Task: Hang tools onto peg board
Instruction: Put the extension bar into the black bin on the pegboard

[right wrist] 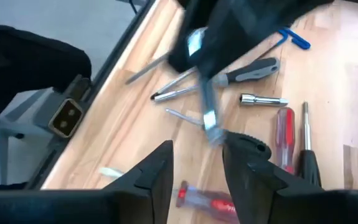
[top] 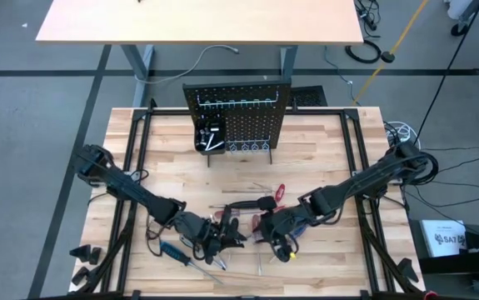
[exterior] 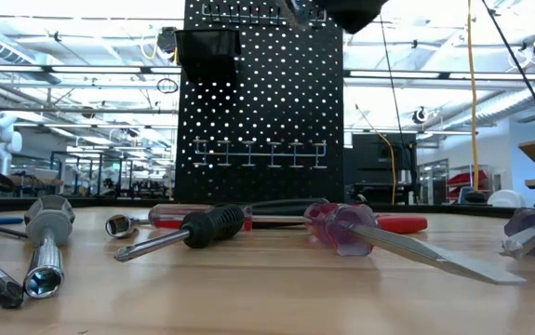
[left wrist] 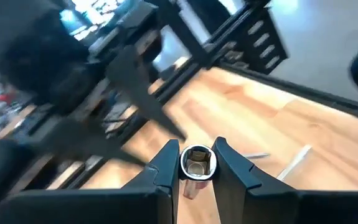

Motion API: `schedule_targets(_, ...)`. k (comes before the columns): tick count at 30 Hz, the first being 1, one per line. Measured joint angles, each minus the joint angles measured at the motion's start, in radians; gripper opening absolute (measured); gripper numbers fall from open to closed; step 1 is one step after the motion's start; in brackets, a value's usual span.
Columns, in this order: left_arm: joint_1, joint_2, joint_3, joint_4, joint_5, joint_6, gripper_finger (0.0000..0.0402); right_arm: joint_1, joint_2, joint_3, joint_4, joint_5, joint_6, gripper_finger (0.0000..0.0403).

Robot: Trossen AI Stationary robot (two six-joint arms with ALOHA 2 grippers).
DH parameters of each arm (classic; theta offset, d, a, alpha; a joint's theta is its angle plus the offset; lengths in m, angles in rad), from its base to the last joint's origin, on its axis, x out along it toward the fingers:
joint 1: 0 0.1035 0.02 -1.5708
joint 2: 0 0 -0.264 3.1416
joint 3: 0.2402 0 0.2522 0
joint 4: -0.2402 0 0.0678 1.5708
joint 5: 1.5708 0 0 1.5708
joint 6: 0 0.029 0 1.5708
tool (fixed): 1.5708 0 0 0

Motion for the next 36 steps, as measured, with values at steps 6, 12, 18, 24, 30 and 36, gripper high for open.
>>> schedule_targets(6,-0.025,-0.156,0.000,-0.142,-0.232,-0.110,0.0063,0.035,-0.113,-0.145,0.075,0.146,0.003,0.0132)
schedule_targets(12,-0.006,-0.317,0.000,-0.154,-0.487,-0.220,0.0063,0.036,-0.214,-0.313,0.229,0.207,0.013,0.0132)
schedule_targets(18,0.042,-0.435,0.000,-0.156,-0.670,-0.283,0.0063,0.016,-0.271,-0.386,0.271,0.209,0.045,0.0132)
schedule_targets(24,0.110,-0.490,0.000,-0.157,-0.735,-0.252,0.0063,0.015,-0.275,-0.386,0.273,0.208,0.052,0.0132)
schedule_targets(30,0.194,-0.510,0.000,-0.154,-0.733,-0.226,0.0063,0.015,-0.275,-0.386,0.272,0.207,0.052,0.0132)
schedule_targets(36,0.299,-0.520,0.000,-0.191,-0.644,-0.326,0.0063,0.015,-0.275,-0.386,0.274,0.207,0.050,0.0132)
